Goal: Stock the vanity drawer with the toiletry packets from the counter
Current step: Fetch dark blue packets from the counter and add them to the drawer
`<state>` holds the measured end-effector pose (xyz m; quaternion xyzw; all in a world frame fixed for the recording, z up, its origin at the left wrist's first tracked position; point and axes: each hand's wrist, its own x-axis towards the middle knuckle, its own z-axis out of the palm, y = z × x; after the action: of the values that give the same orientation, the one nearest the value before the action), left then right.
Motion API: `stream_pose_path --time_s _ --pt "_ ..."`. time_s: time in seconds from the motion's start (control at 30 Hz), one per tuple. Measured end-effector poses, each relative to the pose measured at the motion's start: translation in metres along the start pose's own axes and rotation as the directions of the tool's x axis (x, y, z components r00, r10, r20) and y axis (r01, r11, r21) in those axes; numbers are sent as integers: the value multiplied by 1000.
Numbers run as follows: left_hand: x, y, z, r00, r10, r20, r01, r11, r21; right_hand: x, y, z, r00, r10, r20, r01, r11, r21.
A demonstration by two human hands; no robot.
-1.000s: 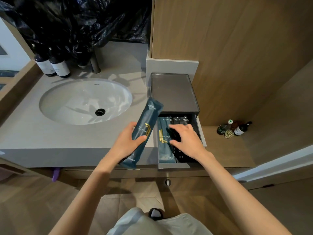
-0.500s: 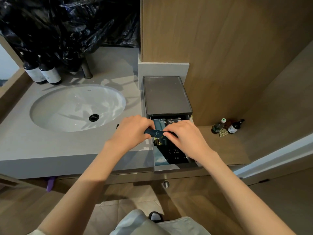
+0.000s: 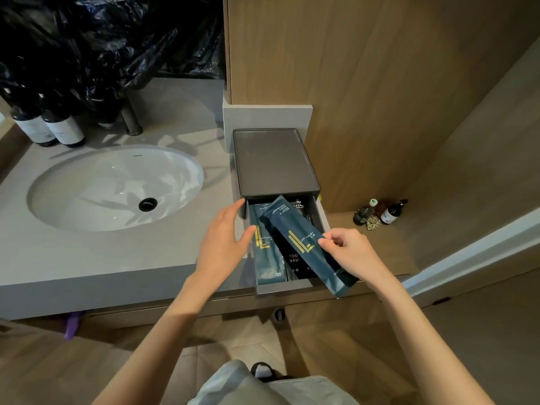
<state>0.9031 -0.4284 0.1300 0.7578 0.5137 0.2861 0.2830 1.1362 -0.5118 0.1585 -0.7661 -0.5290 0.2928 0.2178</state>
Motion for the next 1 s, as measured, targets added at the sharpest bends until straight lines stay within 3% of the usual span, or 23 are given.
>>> stream_pose_path --time_s 0.2,0.33,0.53,0.7,0.83,1.0 --pt "-10 -12 25 946 -206 252 219 975 -26 21 5 24 989 134 66 -144 973 180" --pt "-12 -13 28 927 -248 280 279 958 -75 39 0 47 977 211 44 -214 934 285" --pt "-13 -15 27 921 -265 287 309 944 -120 57 2 72 951 275 143 -306 904 299" --pt "-15 -11 27 925 -267 271 310 941 -133 60 3 76 968 232 99 -249 946 207" --pt "-14 -11 27 927 -265 267 309 941 -139 59 5 74 999 49 10 -50 991 124" --pt "-14 -9 27 926 -272 261 317 936 -152 66 8 71 995 -32 95 18 989 149"
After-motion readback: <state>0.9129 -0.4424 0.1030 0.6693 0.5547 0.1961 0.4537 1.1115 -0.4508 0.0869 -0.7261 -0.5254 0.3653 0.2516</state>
